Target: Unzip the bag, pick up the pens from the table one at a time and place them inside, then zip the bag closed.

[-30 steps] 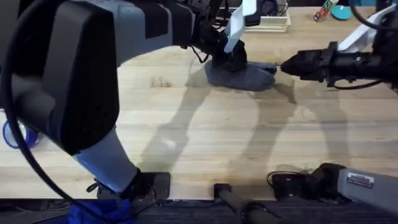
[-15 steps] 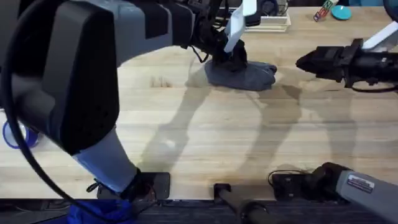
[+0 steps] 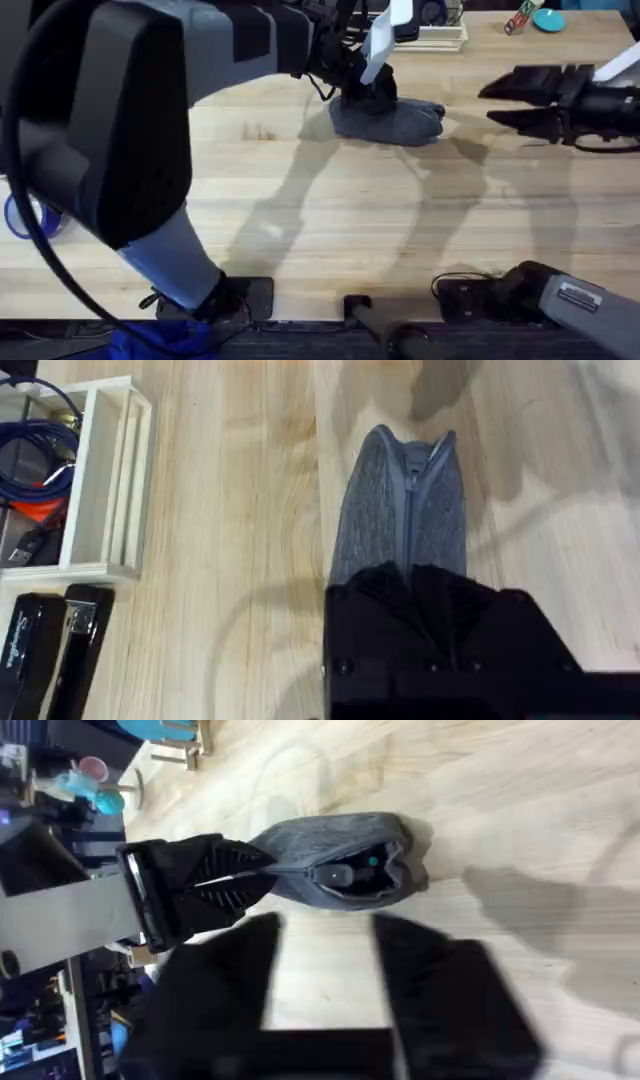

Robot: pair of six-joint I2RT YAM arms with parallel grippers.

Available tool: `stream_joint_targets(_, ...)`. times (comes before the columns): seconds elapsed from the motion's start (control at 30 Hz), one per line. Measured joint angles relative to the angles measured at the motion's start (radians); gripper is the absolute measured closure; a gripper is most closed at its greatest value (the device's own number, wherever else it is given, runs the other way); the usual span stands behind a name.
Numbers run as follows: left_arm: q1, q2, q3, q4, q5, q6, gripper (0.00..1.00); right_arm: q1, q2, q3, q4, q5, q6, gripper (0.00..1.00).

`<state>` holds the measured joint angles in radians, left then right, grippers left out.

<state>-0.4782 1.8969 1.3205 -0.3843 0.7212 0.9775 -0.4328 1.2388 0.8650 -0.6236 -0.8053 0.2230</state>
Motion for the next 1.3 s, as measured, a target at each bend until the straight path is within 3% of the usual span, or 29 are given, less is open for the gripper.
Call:
stream_joint_targets(0.07,0.000,0.000,0.000,0.000,0.000,0.000,0.959,0.000,-0.013,0.000,-0.007,0.000,0.000,0.151)
stream_joint_targets(0.1,0.000,0.000,0.000,0.000,0.000,0.000,0.959,0.000,-0.017,0.000,-0.009,0.000,-0.003,0.046)
stream_joint_targets(0.13,0.000,0.000,0.000,0.000,0.000,0.000,0.959,0.000,-0.020,0.000,-0.010,0.000,-0.005,0.013)
stream_joint_targets(0.87,0.000,0.000,0.000,0.003,0.000,0.000,0.959,-0.016,-0.018,0.000,-0.055,0.032,-0.039,0.005)
stream_joint_targets(1.3,0.000,0.000,0.000,0.003,-0.001,0.000,0.959,0.077,0.079,0.000,0.046,0.034,-0.043,0.005)
